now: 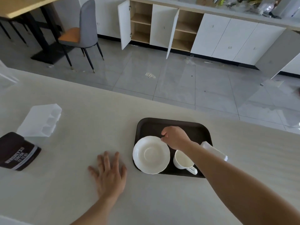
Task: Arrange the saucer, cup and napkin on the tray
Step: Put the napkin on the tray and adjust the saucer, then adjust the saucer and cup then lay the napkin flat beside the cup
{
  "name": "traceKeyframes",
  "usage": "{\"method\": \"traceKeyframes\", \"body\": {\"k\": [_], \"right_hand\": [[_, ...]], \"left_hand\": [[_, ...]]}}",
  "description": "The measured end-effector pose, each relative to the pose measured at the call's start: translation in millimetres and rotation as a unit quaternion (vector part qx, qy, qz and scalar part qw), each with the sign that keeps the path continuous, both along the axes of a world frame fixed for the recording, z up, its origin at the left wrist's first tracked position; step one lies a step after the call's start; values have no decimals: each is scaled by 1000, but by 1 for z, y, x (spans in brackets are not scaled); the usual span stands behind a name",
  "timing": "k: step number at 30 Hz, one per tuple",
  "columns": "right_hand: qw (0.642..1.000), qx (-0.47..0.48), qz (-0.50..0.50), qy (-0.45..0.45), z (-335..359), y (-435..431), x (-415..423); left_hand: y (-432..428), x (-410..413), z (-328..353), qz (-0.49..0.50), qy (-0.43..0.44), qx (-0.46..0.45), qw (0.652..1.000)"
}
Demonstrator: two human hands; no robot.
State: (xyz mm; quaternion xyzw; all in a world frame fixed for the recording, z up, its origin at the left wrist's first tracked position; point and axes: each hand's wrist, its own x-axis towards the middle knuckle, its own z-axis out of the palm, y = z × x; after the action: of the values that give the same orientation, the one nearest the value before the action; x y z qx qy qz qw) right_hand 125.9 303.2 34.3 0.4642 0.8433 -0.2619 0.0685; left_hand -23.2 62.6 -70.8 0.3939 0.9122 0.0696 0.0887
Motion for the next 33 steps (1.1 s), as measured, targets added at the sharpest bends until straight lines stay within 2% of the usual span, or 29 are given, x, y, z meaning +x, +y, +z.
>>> {"method": "traceKeyframes", "body": {"k": [5,11,24,33], "right_hand": [[994,16,81,-76,-23,10,-12],[992,1,98,-77,-34,17,-14],[998,-48,49,-13,-43,38,-21],[994,-82,-48,45,-46,59,-23]], "left_hand": [[0,-1,-4,15,2,6,1000],[1,-1,-7,27,5,9,1000],[0,-2,-13,39,16,14,999],[-1,-2,-14,39,25,9,999]]}}
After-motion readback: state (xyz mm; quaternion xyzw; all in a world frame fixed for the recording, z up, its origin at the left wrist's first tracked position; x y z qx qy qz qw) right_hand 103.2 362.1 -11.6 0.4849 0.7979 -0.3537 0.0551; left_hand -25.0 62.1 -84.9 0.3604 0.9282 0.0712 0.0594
